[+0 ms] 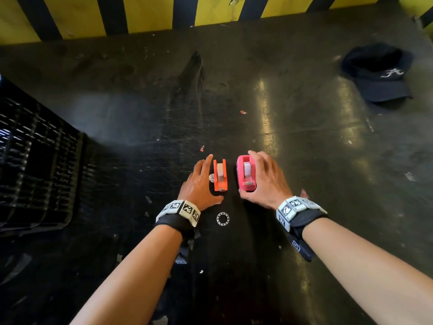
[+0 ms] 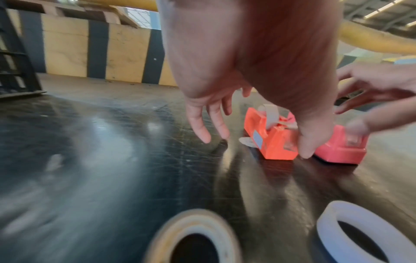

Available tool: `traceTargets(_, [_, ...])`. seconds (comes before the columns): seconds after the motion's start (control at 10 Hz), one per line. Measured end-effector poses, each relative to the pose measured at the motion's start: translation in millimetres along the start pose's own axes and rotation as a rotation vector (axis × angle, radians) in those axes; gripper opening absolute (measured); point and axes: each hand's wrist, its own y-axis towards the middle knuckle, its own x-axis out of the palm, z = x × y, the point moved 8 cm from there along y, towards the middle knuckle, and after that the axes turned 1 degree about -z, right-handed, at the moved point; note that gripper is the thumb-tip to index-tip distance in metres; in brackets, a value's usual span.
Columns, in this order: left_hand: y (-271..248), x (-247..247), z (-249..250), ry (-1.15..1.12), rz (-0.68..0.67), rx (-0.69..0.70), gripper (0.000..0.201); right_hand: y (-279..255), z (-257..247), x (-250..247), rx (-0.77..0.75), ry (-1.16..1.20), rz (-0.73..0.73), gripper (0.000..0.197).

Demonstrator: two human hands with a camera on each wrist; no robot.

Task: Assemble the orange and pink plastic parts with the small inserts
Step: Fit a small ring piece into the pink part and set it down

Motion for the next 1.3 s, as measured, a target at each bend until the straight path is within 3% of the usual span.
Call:
traceTargets(0.1, [-19.8, -7.2, -22.3, -0.026, 0.029, -0.038, 0.109, -24.8, -33.9, -6.6, -0.203, -0.034, 0.185, 0.060])
traceTargets(0.2, [-45.8, -7.6, -46.6, 0.009, -0.001, -0.072, 0.078, -41.4, -65.2, 18.4, -0.377, -0.038, 0.062, 0.037])
traceTargets(0.3, [-75.0, 2.6, -69.7, 0.039, -0.065, -0.105, 0.073, -54.2, -93.2, 56.6, -0.434, -0.070, -0.213, 0.046])
traceTargets(0.4, [-84.2, 17.9, -68.0, 0.083, -0.107, -0.094, 0.080, -61.8, -85.7, 81.9, -0.356, -0.153, -0.382, 0.056])
traceTargets(0.6, [-98.2, 20.6, -70.8, -0.058, 0.010, -0.045, 0.051, -61.6, -102.4, 85.1, -0.383, -0.126, -0.348, 0.038])
traceTargets(0.8, [-70.2, -34.1, -75.7, -0.045, 0.169, -0.047, 0.046, -5.0, -150.4, 49.9, -0.446, -0.097, -0.197, 0.040])
traceTargets(0.9, [-49.1, -60.8, -78.6, -0.013, 0.211, -0.081, 0.045, 27.8, -163.7, 43.9, -0.405, -0.149, -0.173, 0.046])
traceTargets(1.1, [-17.3, -71.7, -84.4, 0.009, 0.184, -0.134, 0.043, 63.9, -162.2, 60.4, -0.317, -0.296, -0.203, 0.053])
traceTargets(1.3, [-5.4, -54.5, -95.5, -0.005, 0.182, -0.152, 0.050, 68.5, -149.0, 68.1, -0.274, -0.266, -0.195, 0.054])
